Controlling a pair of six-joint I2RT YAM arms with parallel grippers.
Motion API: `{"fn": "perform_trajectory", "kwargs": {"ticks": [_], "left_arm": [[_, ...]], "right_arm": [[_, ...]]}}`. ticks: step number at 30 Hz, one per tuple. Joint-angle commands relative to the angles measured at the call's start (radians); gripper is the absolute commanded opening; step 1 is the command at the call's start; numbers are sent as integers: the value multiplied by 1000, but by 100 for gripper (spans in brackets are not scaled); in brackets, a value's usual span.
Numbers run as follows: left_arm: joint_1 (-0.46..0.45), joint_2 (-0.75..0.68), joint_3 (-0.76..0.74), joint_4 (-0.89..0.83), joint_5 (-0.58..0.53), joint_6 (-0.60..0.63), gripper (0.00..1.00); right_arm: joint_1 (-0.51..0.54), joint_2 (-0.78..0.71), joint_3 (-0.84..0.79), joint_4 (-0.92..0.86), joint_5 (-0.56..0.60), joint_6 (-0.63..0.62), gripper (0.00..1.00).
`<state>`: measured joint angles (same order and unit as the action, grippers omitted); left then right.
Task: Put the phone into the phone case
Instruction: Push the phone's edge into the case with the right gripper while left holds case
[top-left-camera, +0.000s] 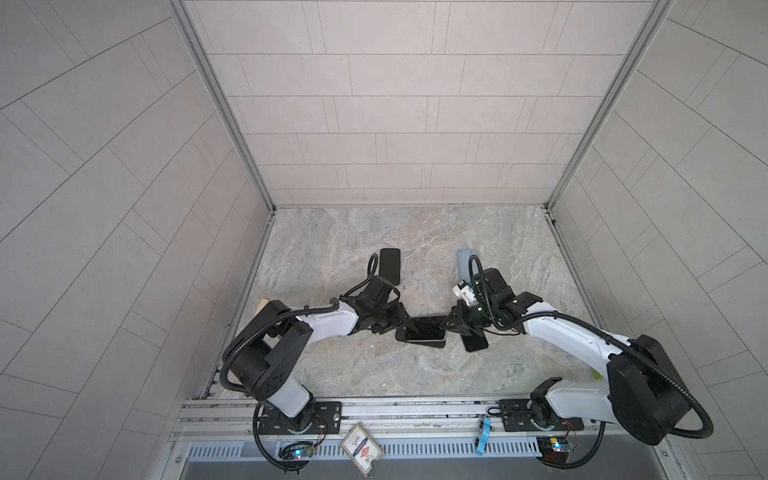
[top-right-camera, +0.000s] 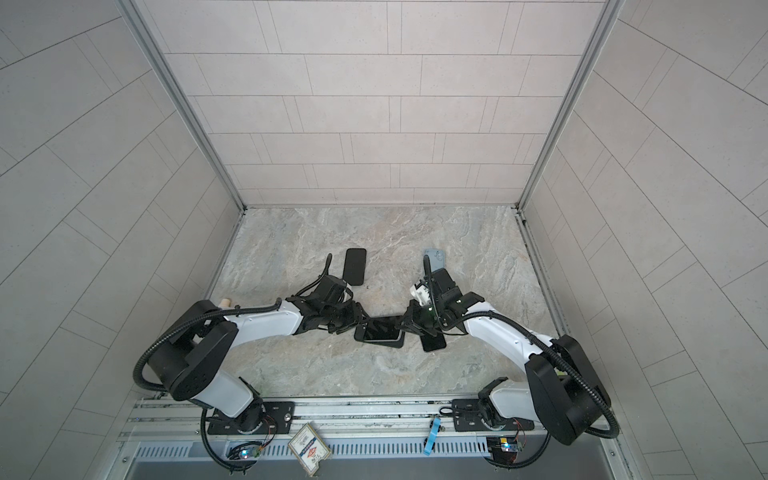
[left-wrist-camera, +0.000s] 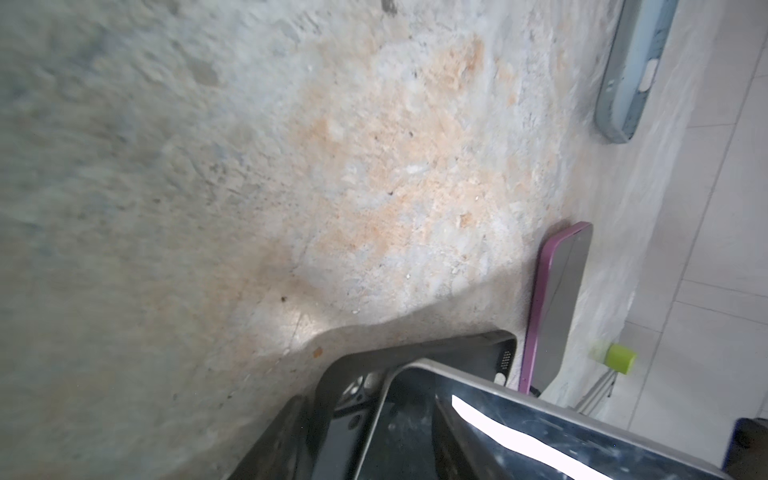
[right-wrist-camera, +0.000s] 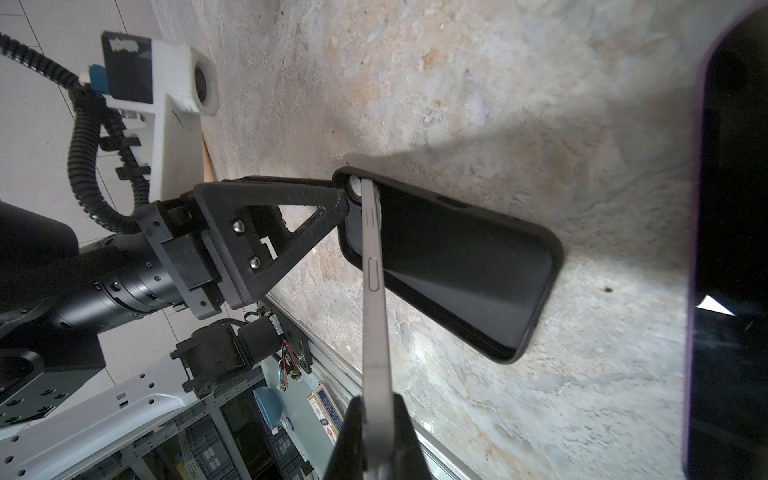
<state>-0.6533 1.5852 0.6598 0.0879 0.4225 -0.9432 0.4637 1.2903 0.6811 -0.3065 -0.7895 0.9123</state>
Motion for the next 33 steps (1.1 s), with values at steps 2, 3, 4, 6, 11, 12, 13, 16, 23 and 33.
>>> {"fn": "perform_trajectory", "kwargs": {"ticks": [2, 3, 4, 6, 11, 12, 13, 16, 23, 33], "left_arm": [[10, 12, -71, 112, 54, -89, 55], [12, 11, -75, 117, 52, -91, 55], [14, 7, -82, 126, 56, -95, 55], [19, 7, -93, 143, 62, -106, 55], [23, 16, -106, 173, 74, -124, 55], [24, 18, -108, 177, 75, -126, 55], [23, 20, -109, 180, 75, -129, 55], [24, 20, -109, 182, 73, -132, 55], [24, 22, -112, 177, 71, -134, 54], [24, 18, -112, 173, 68, -135, 54]], "right_arm": [[-4, 18, -11, -19, 67, -15, 0], [-4, 20, -13, -19, 67, -16, 0], [-3, 21, -16, -17, 66, -16, 0], [-3, 23, -25, -13, 67, -17, 0], [-4, 30, -41, 5, 65, -12, 0], [-4, 33, -44, 10, 65, -12, 0], [-3, 33, -47, 13, 66, -12, 0], [-3, 33, -56, 17, 70, -10, 0], [-4, 35, -102, 61, 87, 25, 0], [-3, 35, -145, 101, 110, 69, 0]]}}
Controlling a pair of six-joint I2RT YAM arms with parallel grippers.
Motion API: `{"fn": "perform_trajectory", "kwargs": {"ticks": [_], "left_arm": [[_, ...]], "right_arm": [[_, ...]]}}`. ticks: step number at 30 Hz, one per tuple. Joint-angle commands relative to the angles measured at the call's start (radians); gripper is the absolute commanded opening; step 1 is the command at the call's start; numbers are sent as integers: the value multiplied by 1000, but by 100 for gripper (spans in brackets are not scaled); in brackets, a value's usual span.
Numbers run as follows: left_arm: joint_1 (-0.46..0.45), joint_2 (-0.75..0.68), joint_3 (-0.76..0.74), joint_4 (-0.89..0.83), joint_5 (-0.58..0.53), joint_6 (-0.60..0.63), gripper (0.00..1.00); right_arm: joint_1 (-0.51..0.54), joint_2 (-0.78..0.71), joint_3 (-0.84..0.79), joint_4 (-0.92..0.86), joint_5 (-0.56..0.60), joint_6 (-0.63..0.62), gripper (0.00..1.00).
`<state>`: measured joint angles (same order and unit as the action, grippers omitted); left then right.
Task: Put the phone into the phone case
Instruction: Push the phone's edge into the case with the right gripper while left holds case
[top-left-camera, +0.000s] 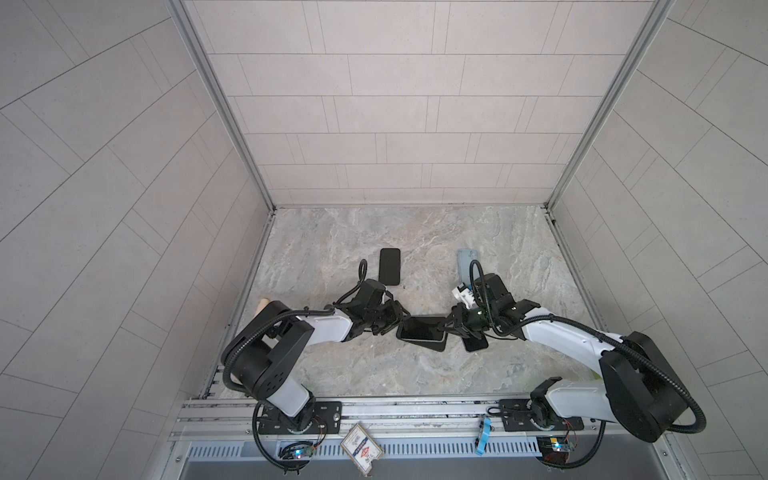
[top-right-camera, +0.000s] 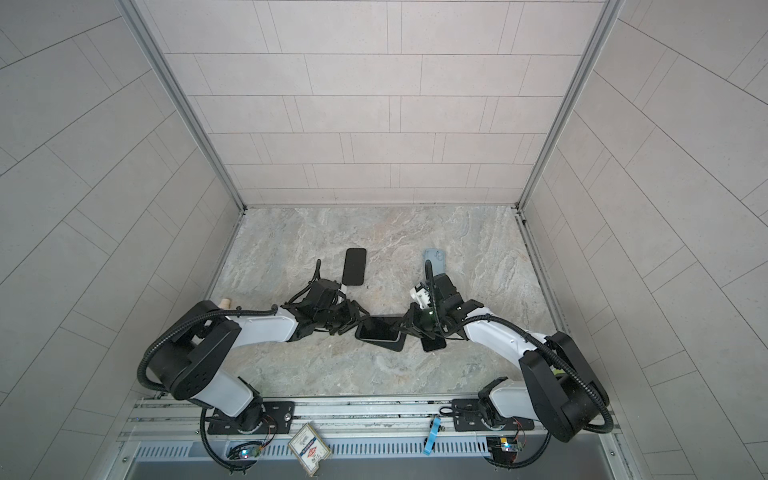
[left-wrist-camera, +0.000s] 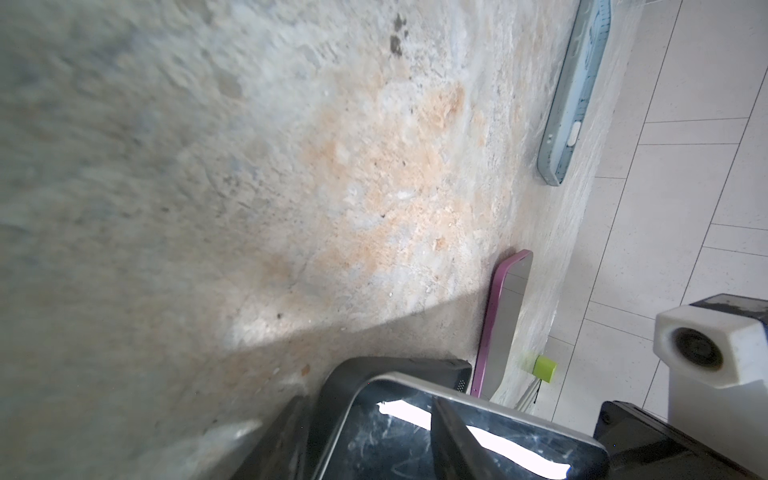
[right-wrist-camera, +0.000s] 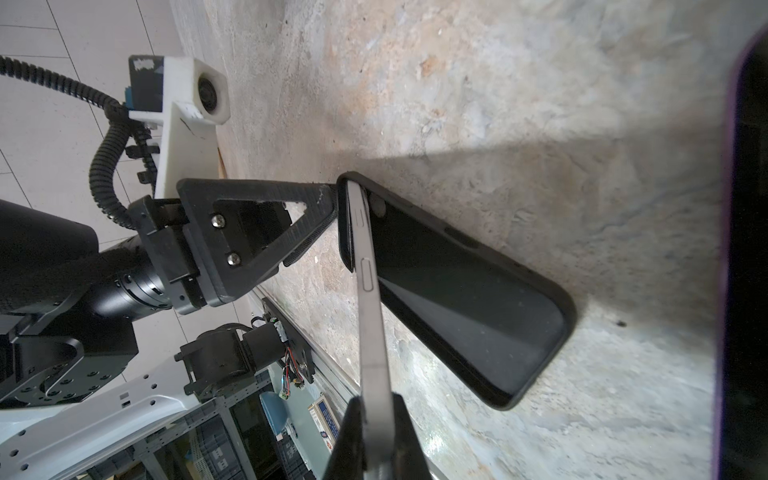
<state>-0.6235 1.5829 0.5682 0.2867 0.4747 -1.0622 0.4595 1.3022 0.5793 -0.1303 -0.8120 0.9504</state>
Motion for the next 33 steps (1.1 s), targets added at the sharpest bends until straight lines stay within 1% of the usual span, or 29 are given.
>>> {"fn": "perform_trajectory", "kwargs": {"ticks": [1, 13, 15, 19, 28, 33], "left_arm": [[-6, 20, -20, -26, 16, -17, 54], [-4, 21, -18, -24, 19, -18, 54], [-4, 23, -16, -23, 21, -18, 54], [-5, 25, -14, -21, 21, -18, 54], [-3, 22, -14, -23, 22, -18, 54], [-2, 20, -15, -21, 24, -19, 54]], "right_arm": [[2, 23, -49, -70, 135, 36, 0], [3, 46, -73, -49, 148, 60, 1], [3, 46, -72, -50, 148, 59, 3], [3, 54, -73, -50, 142, 56, 11], [5, 66, -68, -47, 139, 57, 18], [8, 67, -63, -47, 139, 59, 19]]}}
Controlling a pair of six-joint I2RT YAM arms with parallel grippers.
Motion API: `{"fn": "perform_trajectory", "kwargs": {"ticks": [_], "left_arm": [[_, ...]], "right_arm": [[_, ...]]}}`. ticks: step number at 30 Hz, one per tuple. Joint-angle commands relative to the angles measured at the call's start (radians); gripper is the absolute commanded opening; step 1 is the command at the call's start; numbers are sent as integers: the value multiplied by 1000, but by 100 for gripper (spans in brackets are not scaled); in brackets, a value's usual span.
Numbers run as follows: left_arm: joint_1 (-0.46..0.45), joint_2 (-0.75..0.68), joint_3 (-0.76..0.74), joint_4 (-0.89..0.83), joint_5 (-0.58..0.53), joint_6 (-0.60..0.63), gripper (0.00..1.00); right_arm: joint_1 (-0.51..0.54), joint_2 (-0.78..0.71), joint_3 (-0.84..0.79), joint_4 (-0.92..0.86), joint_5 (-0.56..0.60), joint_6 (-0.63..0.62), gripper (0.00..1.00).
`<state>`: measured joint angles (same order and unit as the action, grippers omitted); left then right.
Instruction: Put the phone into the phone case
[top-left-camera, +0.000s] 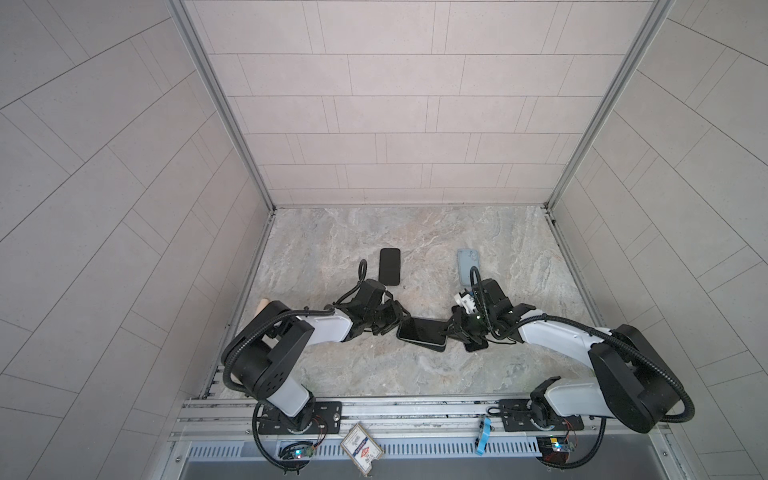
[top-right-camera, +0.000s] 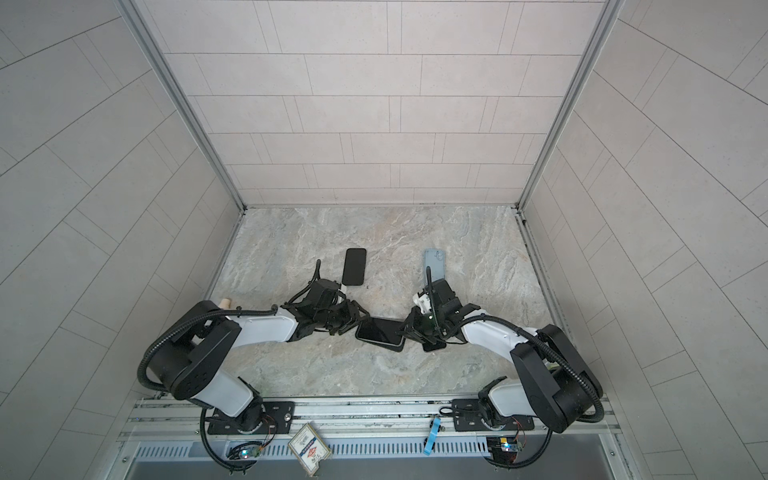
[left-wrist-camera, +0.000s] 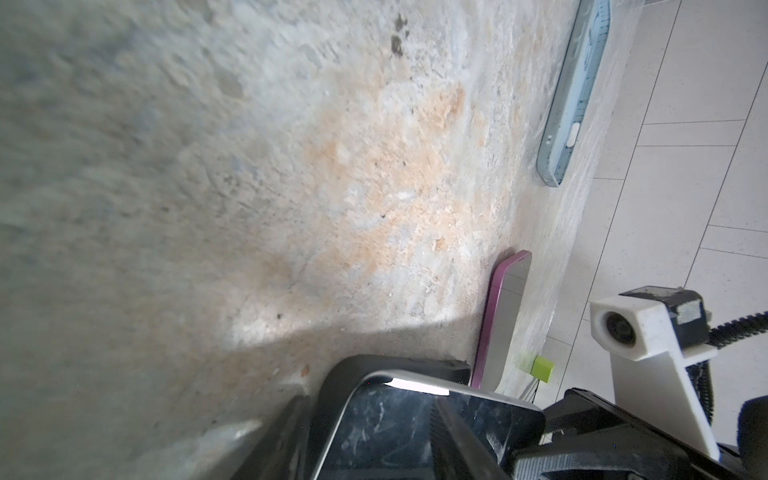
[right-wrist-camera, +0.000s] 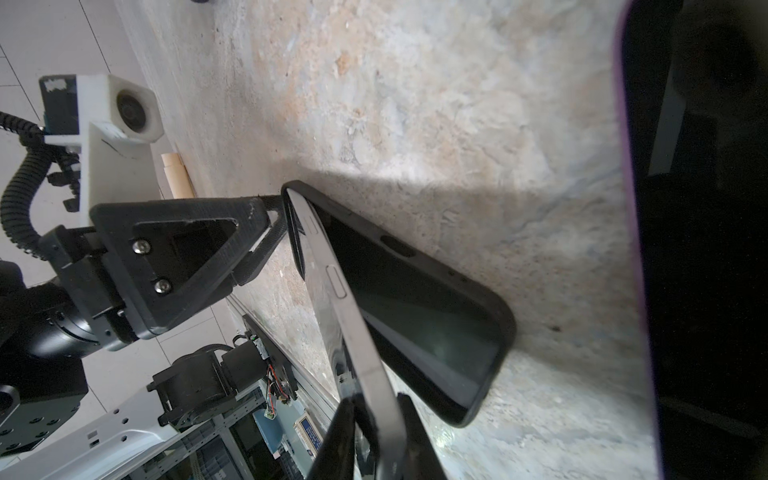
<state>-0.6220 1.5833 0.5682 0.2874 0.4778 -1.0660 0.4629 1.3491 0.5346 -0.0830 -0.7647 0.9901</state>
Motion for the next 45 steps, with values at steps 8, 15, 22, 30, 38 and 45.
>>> {"fn": "perform_trajectory", "kwargs": {"ticks": [8, 15, 22, 30, 38, 45], "left_arm": [[-4, 22, -18, -7, 31, -21, 54], [-5, 26, -25, 5, 39, -23, 54], [-5, 29, -42, 28, 44, -32, 54], [3, 20, -53, 31, 47, -31, 54], [15, 14, -67, 33, 47, -31, 54], [16, 2, -74, 35, 47, -31, 54]], "right_arm": [[12, 35, -13, -86, 93, 23, 20], [28, 63, -6, -52, 94, 42, 20], [43, 93, 23, -43, 100, 48, 20], [54, 113, 38, -43, 106, 48, 20], [54, 115, 51, -75, 108, 22, 38], [55, 116, 77, -112, 113, -6, 62]]}}
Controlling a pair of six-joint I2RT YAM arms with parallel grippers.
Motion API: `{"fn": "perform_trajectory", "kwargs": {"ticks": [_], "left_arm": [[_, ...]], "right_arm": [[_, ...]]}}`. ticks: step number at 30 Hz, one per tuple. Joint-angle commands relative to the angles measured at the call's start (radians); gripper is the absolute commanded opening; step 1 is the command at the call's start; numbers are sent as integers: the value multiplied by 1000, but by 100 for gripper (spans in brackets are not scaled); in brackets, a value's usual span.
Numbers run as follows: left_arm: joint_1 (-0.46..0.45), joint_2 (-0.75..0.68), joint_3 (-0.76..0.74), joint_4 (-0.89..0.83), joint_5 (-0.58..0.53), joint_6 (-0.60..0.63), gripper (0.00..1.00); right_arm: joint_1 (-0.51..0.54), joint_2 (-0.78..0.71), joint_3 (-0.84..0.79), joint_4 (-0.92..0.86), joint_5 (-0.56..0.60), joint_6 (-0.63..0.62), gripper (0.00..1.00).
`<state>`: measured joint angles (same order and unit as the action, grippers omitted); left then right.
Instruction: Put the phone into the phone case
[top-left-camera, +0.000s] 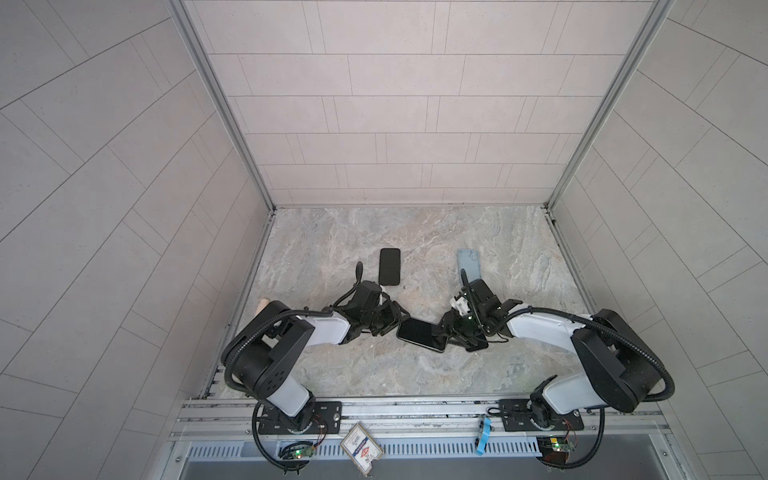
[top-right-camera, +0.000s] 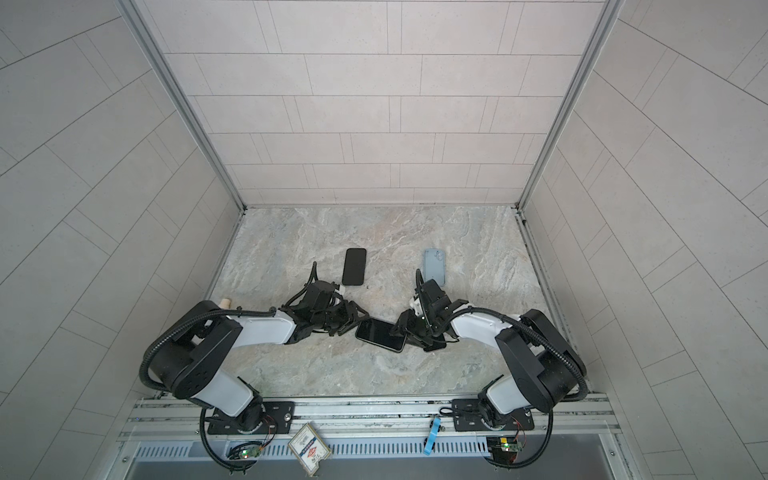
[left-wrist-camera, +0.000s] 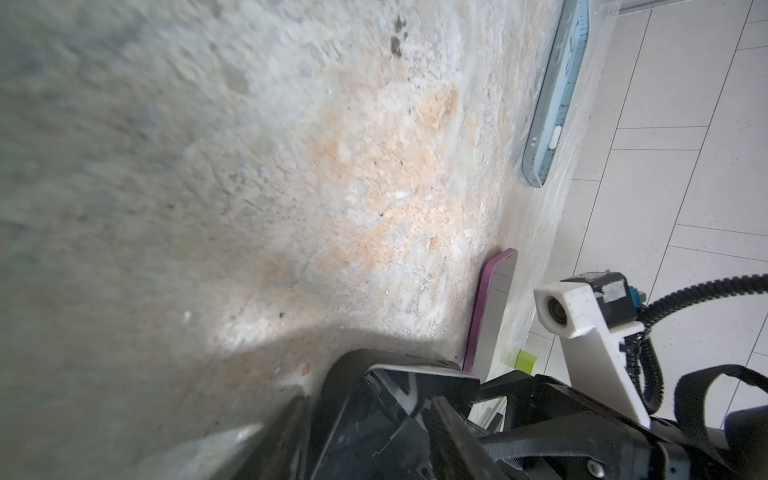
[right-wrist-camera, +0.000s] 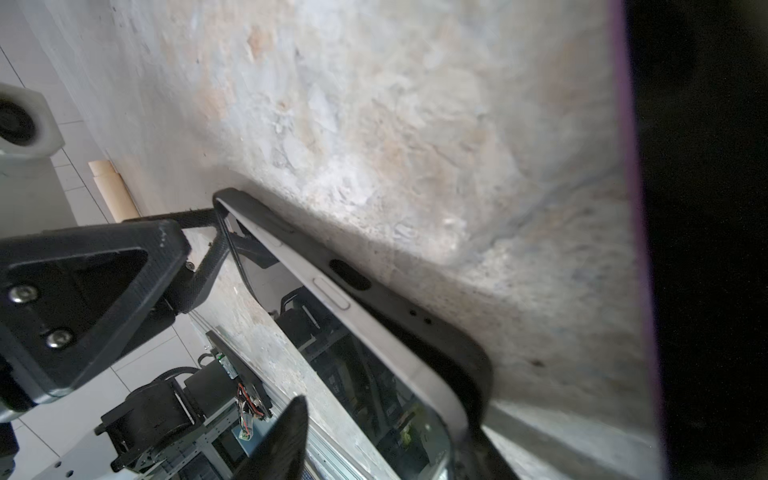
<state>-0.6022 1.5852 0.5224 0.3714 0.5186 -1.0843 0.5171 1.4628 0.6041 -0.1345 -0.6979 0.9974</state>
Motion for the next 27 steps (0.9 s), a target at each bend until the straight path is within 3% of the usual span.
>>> {"fn": "perform_trajectory", "kwargs": {"ticks": [1, 6, 16, 27], "left_arm": [[-5, 0, -30, -47, 7, -13, 54], [-2, -1, -33, -40, 8, -14, 53], [2, -12, -47, -29, 14, -16, 53], [41, -70, -83, -49, 30, -4, 53]], "right_arm": [[2, 1, 9, -63, 47, -14, 64], [7, -5, 41, -118, 71, -39, 71], [65, 9, 103, -195, 156, -41, 72], [180, 121, 277, -418, 363, -80, 80]]}}
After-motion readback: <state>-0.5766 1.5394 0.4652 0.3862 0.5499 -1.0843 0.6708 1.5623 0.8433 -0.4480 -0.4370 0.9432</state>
